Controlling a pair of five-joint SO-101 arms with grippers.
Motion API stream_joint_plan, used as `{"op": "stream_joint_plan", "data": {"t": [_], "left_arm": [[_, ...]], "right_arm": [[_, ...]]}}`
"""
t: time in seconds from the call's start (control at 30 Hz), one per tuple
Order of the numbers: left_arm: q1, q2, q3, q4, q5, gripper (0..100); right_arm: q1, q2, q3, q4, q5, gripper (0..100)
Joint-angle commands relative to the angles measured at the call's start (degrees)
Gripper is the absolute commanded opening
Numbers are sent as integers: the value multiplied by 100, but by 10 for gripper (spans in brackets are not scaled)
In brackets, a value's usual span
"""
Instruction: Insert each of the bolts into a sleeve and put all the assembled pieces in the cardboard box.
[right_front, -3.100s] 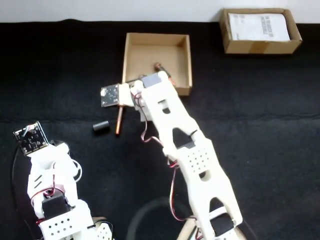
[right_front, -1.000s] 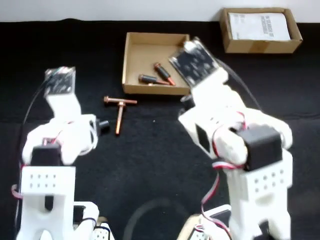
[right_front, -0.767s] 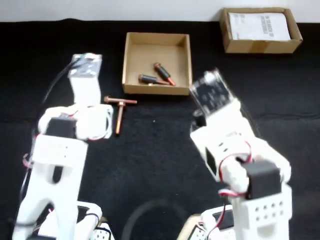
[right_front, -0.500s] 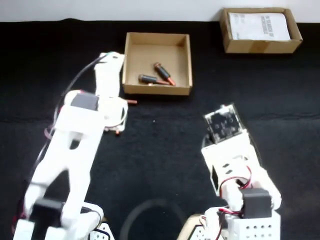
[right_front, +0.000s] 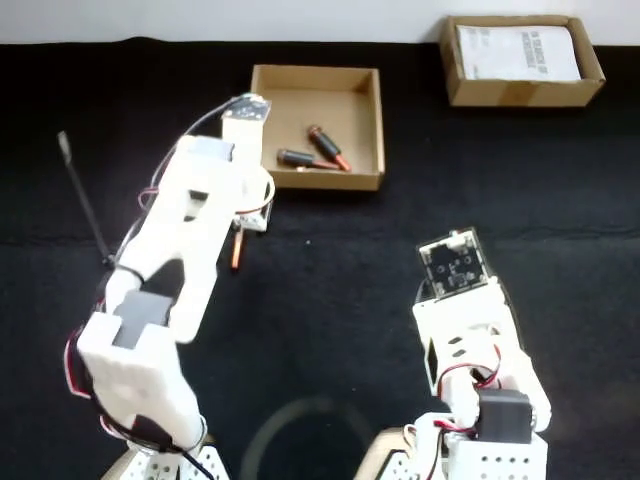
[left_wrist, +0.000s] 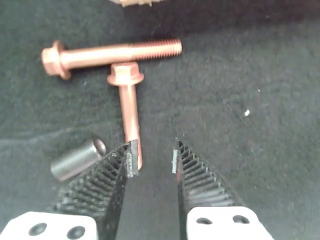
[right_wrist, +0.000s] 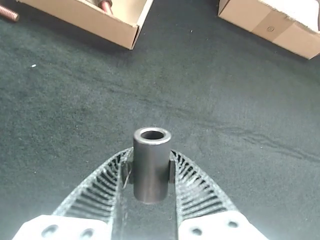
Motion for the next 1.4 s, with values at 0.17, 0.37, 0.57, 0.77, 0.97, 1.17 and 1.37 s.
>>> {"op": "stream_joint_plan", "data": {"t": [0.17, 0.37, 0.57, 0.77, 0.97, 1.17, 1.37], "left_arm": [[-347, 927, -1147, 18, -527, 130], [-567, 1393, -1604, 18, -730, 130], [-541, 1684, -1622, 18, -818, 130], [-426, 1930, -1631, 132, -782, 128], [-180, 1912, -1631, 193, -809, 11], [-13, 1719, -2062, 941, -782, 8], [119, 1042, -2809, 1987, -782, 8]], "right_arm": [[48, -101, 4, -127, 70, 7], [31, -101, 4, -127, 70, 7], [31, -75, 4, -312, 70, 7], [31, -66, 13, -330, 70, 7], [31, -75, 330, -673, 70, 7], [31, -84, 1481, -1991, 70, 7], [-127, -101, 2053, -2862, 70, 8]]}}
